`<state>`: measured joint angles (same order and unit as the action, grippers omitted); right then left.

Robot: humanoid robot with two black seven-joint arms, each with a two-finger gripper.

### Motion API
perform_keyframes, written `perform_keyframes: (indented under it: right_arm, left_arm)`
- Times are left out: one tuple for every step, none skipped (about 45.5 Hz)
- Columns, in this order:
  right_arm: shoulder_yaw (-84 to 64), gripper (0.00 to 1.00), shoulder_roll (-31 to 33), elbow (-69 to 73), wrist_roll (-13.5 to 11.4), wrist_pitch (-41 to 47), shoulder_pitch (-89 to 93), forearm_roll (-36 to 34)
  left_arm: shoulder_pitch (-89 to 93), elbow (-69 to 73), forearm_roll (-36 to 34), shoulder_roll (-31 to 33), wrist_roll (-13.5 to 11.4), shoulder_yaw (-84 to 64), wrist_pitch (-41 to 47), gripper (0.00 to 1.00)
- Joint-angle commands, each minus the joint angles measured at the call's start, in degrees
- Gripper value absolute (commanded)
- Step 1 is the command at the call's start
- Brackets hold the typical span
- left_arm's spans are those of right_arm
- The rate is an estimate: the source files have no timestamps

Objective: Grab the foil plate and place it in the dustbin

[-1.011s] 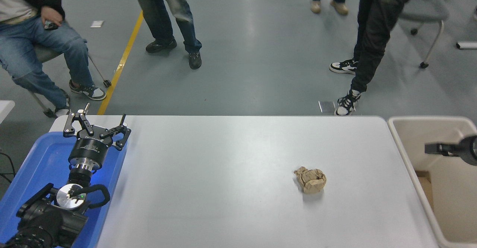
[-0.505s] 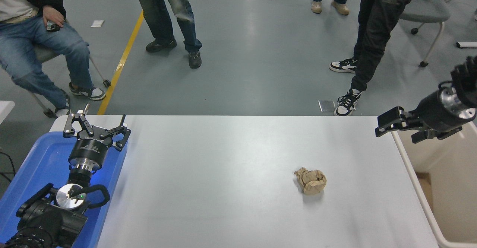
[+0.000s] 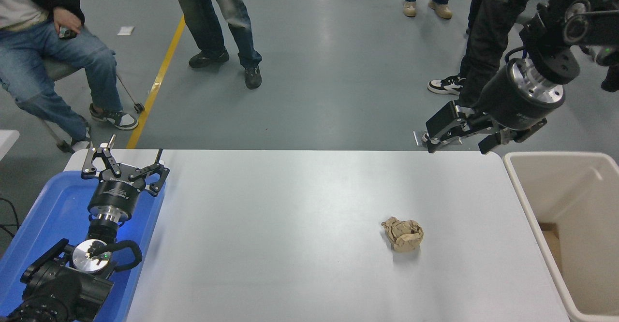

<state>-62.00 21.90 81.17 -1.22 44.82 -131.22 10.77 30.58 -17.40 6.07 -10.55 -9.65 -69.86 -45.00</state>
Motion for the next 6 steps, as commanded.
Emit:
perform_keyframes:
  right_arm:
    - [-3.39, 1.0, -3.01, 5.05, -0.89, 0.18, -6.06, -4.26]
    - [-3.74, 1.0, -3.01, 5.31, -0.89, 0.18, -6.24, -4.44]
    - [-4.01, 1.0, -3.01, 5.58, -0.89, 0.18, -6.5, -4.53]
    - [-4.18, 1.0, -3.01, 5.84, -0.89, 0.18, -6.59, -4.53]
    - [-4.36, 1.0, -3.01, 6.1, -0.89, 0.18, -6.59, -4.53]
    - [-4.45, 1.0, -3.01, 6.28, -0.89, 0.18, -6.59, -4.44]
  left_arm:
    - [-0.08, 0.09, 0.0, 0.0, -0.02, -0.01, 0.0, 0.99]
    - [-0.08, 0.0, 0.0, 0.0, -0.02, -0.01, 0.0, 0.99]
    - [-0.08, 0.0, 0.0, 0.0, -0.02, -0.01, 0.0, 0.99]
    - [-0.08, 0.0, 0.0, 0.0, -0.02, -0.01, 0.0, 0.99]
    - [-0.08, 0.0, 0.0, 0.0, -0.02, -0.01, 0.0, 0.99]
    - [-0.08, 0.0, 0.0, 0.0, -0.02, -0.01, 0.0, 0.99]
